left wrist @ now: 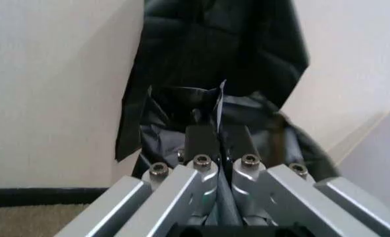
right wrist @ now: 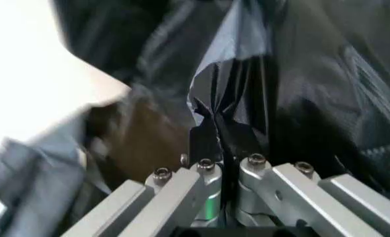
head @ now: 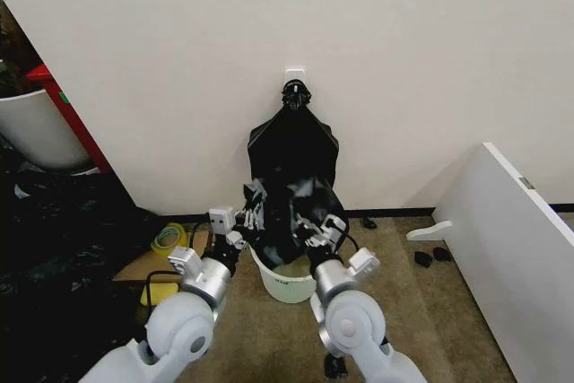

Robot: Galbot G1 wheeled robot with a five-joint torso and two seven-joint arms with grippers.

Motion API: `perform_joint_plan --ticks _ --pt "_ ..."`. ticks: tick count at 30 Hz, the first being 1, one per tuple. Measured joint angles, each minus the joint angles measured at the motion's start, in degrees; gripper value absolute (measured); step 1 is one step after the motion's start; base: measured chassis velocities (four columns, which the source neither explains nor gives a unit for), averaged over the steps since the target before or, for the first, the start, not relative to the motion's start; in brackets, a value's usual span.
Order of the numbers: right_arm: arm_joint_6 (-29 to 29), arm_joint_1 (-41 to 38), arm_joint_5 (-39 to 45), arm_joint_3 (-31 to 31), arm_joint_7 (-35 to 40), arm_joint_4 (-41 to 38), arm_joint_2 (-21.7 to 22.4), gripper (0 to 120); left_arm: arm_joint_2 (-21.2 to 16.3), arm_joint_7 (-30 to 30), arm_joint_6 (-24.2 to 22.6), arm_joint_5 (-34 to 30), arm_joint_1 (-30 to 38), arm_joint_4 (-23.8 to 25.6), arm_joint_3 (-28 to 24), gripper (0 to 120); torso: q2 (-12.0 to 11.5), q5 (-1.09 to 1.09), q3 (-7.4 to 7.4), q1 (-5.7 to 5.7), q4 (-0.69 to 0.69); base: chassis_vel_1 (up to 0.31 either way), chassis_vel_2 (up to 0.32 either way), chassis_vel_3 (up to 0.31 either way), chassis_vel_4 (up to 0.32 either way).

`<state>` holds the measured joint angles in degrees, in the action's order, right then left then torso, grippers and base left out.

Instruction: Place the garbage bag over the trash bin.

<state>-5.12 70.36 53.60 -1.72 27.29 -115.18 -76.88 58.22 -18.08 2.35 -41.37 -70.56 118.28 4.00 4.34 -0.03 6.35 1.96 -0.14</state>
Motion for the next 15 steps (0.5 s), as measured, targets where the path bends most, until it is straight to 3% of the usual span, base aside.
perform_joint_plan --ticks 5,15 --pt "-3.3 1.7 -6.0 0.2 3.2 0.9 1.4 0 1.8 -0.7 -0.2 0.8 0.0 -2.1 -0.6 0 0.0 0.01 0.0 0.0 0.0 0.0 0.0 0.0 0.0" --pt "-2.8 6.5 -11.4 -2.0 5.2 -1.2 3.6 0 3.4 -2.2 -1.6 0.2 -3.7 -3.7 0.1 0 0.0 0.01 0.0 0.0 0.0 0.0 0.0 0.0 0.0"
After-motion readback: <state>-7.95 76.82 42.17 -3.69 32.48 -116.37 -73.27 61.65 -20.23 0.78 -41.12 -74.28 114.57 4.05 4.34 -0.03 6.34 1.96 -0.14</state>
